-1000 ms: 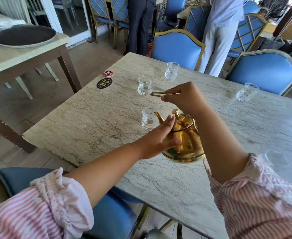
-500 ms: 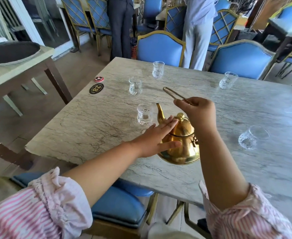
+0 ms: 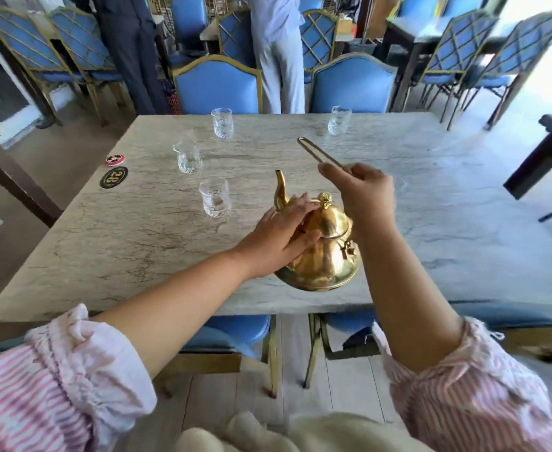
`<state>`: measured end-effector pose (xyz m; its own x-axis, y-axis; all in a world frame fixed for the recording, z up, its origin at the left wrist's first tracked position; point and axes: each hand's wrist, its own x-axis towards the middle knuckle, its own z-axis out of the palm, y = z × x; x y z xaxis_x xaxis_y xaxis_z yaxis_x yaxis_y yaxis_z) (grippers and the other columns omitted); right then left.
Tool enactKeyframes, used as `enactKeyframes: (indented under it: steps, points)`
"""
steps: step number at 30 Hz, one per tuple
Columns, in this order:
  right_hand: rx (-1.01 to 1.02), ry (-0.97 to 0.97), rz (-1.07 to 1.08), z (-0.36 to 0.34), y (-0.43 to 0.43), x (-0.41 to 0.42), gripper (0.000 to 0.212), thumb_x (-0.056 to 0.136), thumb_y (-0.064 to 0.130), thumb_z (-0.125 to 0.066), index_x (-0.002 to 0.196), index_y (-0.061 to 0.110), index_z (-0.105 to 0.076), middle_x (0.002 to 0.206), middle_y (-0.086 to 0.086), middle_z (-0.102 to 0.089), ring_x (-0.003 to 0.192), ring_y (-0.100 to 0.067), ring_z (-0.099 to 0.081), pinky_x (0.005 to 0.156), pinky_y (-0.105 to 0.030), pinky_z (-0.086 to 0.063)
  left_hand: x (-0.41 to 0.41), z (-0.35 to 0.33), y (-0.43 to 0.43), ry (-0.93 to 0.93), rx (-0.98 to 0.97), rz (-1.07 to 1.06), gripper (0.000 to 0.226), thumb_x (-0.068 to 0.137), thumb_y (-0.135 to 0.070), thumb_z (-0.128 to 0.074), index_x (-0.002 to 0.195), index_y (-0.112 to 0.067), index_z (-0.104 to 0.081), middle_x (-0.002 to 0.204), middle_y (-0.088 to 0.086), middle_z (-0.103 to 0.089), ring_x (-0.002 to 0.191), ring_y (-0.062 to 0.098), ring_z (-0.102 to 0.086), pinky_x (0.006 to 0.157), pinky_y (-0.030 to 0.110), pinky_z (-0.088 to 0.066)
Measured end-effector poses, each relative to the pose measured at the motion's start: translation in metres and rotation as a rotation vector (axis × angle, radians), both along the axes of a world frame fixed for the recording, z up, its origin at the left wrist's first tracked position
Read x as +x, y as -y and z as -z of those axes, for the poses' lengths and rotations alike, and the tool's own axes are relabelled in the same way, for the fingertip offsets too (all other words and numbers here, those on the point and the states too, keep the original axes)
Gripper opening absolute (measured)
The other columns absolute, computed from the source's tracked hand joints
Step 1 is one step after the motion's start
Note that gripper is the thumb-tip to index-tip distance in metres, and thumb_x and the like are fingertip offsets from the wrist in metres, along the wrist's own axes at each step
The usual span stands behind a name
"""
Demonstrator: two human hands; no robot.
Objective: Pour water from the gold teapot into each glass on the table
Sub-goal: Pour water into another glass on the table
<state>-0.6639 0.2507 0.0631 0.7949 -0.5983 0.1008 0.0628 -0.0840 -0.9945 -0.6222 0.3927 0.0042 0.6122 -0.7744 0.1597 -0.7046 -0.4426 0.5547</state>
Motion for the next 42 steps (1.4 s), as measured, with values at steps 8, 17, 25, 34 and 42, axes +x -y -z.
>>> enactKeyframes:
  steps: [8,17,25,34,42]
  points:
    - [-0.018,0.061,0.08,-0.014,0.075,-0.048,0.043,0.071,0.026,-0.08,0.05,0.016,-0.044,0.039,0.013,-0.028,0.039,-0.005,-0.022,0.044,-0.023,-0.023,-0.029,-0.015,0.076,0.107,-0.004,0.092,0.052,0.095,-0.046,-0.036,0.142,-0.025,-0.028,0.156,0.0,-0.019,0.144,0.019,-0.017,0.114,0.049,-0.008]
    - [-0.136,0.023,-0.002,-0.023,0.218,-0.088,0.033,0.072,0.026,-0.079,0.061,0.008,-0.054,0.039,0.013,-0.032,0.036,-0.003,-0.024,0.038,-0.015,-0.023,-0.079,-0.021,0.215,0.117,-0.145,0.007,0.047,0.094,-0.04,-0.04,0.136,-0.018,-0.04,0.145,0.0,-0.042,0.131,0.018,-0.037,0.11,0.043,-0.026]
    - [-0.236,-0.04,-0.085,-0.013,0.316,-0.102,0.039,0.073,0.027,-0.079,0.051,0.016,-0.048,0.033,0.014,-0.032,0.035,-0.002,-0.026,0.04,-0.016,-0.024,-0.107,-0.009,0.307,-0.063,-0.071,-0.01,0.054,0.095,-0.041,-0.04,0.145,-0.023,-0.028,0.155,-0.005,-0.023,0.138,0.009,-0.021,0.113,0.036,-0.011]
    - [-0.361,-0.112,-0.122,0.01,0.354,-0.079,0.021,0.072,0.031,-0.08,0.074,0.011,-0.073,0.069,-0.019,-0.068,0.054,-0.009,-0.05,0.052,-0.023,-0.038,-0.085,0.008,0.337,-0.242,0.138,0.095,0.068,0.093,-0.05,-0.037,0.149,-0.027,-0.006,0.157,-0.012,0.002,0.138,-0.004,0.001,0.117,0.043,-0.007]
    - [-0.449,-0.116,-0.202,0.005,0.357,-0.03,0.031,0.073,0.031,-0.08,0.1,0.014,-0.076,0.1,0.001,-0.075,0.087,-0.01,-0.07,0.077,-0.024,-0.054,-0.052,0.008,0.337,-0.314,0.125,0.088,0.073,0.092,-0.052,-0.039,0.149,-0.028,-0.001,0.157,-0.013,0.006,0.136,-0.007,0.003,0.117,0.04,-0.015]
